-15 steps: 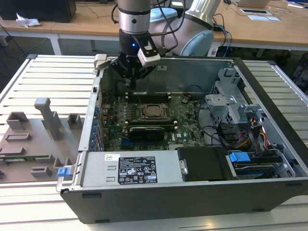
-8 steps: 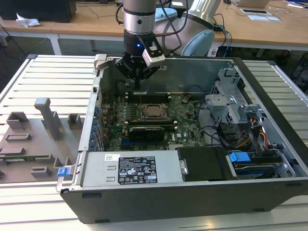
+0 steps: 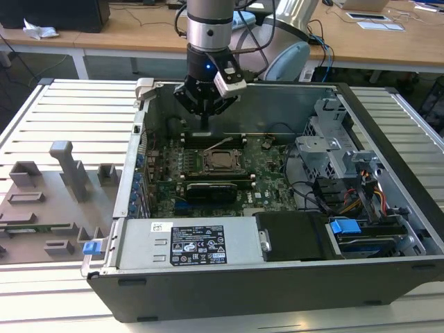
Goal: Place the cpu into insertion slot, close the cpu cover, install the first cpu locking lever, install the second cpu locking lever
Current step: 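Install the first cpu locking lever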
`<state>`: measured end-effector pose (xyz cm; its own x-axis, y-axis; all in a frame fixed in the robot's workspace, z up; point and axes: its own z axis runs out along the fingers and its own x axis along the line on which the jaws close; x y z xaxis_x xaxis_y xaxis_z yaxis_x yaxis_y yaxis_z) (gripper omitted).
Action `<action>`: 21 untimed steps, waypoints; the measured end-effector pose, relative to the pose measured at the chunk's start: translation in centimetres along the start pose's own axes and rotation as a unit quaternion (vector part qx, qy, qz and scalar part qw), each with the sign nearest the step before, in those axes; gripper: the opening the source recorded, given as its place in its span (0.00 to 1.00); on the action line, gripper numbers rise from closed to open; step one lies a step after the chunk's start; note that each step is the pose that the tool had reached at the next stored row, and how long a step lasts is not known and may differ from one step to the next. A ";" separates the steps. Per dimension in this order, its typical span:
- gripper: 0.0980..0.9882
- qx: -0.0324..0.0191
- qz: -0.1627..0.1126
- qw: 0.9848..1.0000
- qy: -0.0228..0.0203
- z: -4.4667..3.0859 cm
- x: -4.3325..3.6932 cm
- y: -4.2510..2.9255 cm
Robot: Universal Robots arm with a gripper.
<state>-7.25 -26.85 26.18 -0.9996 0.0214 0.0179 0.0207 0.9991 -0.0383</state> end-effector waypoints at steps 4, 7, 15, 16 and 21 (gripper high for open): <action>0.01 0.000 0.000 1.000 0.000 0.66 -0.09 0.03; 0.01 0.000 0.000 1.000 0.000 1.33 -0.11 0.05; 0.01 0.000 0.000 1.000 0.000 2.95 -0.14 0.12; 0.01 0.000 0.000 1.000 0.000 3.13 -0.15 0.12; 0.01 0.000 0.000 1.000 0.000 3.71 -0.53 0.16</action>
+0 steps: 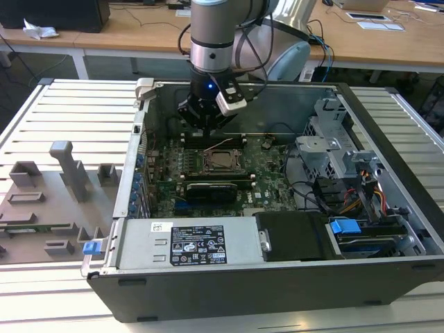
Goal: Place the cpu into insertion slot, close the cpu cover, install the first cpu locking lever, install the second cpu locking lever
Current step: 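Install the first cpu locking lever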
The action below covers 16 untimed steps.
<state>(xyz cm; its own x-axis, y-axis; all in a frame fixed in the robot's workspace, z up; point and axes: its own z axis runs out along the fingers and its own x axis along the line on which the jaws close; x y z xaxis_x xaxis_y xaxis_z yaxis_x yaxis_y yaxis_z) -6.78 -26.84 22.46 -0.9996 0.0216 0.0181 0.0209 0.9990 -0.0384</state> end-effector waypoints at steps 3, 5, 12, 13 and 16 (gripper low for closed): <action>0.01 0.000 0.000 1.000 0.000 0.28 -0.41 0.03; 0.01 0.000 0.000 1.000 0.000 0.41 -0.65 0.05; 0.01 0.000 0.000 1.000 0.000 0.78 -1.64 0.12; 0.01 0.000 0.000 1.000 0.000 0.82 -1.77 0.13; 0.01 0.000 0.000 1.000 0.000 1.01 -2.32 0.18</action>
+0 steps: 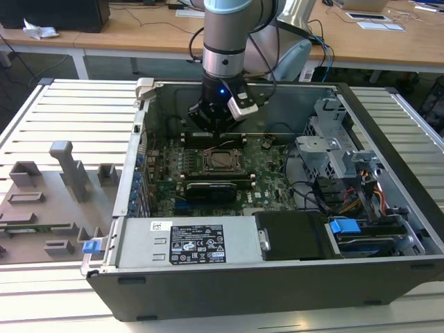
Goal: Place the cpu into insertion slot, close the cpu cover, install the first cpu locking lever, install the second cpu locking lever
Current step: 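Install the first cpu locking lever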
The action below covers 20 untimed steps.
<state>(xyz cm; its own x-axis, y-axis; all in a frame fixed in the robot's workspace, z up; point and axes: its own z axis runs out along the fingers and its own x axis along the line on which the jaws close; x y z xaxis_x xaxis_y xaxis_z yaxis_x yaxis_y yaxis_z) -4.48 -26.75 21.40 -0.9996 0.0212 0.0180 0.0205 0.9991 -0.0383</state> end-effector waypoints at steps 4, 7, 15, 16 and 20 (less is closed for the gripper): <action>0.01 0.000 0.000 1.000 0.000 0.20 -0.76 0.02; 0.01 0.000 0.000 1.000 0.000 0.35 -1.28 0.04; 0.01 0.000 0.000 1.000 0.000 0.87 -2.52 0.08; 0.01 0.000 0.000 1.000 0.000 0.90 -2.54 0.08; 0.01 0.001 0.000 1.000 0.000 1.07 -2.59 0.09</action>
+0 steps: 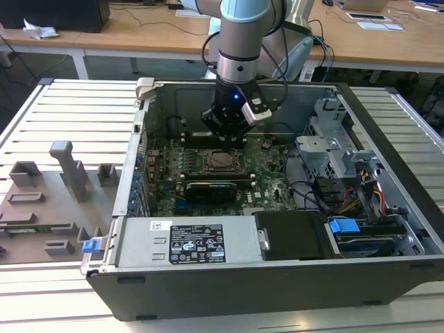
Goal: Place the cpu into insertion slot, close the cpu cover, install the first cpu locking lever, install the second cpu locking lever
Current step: 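Install the first cpu locking lever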
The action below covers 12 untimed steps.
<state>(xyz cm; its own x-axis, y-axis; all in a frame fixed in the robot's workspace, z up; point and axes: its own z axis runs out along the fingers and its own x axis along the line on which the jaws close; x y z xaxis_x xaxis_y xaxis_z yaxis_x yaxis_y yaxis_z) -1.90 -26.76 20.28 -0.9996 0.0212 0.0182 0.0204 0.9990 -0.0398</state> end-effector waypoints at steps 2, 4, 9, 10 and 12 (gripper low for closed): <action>0.01 0.000 0.000 1.000 0.000 0.09 -0.01 0.01; 0.01 0.000 -0.001 1.000 0.000 0.07 -0.04 0.05; 0.01 0.003 -0.005 1.000 0.000 -0.07 -0.11 0.24; 0.01 0.003 -0.005 1.000 0.000 -0.29 -0.10 0.23; 0.01 0.003 -0.005 1.000 0.000 -0.54 -0.10 0.22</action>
<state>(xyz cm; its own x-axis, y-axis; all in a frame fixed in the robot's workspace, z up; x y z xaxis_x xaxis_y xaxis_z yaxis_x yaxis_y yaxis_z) -1.79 -26.52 20.81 -0.9998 0.0114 0.0179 0.0106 0.9989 -0.0455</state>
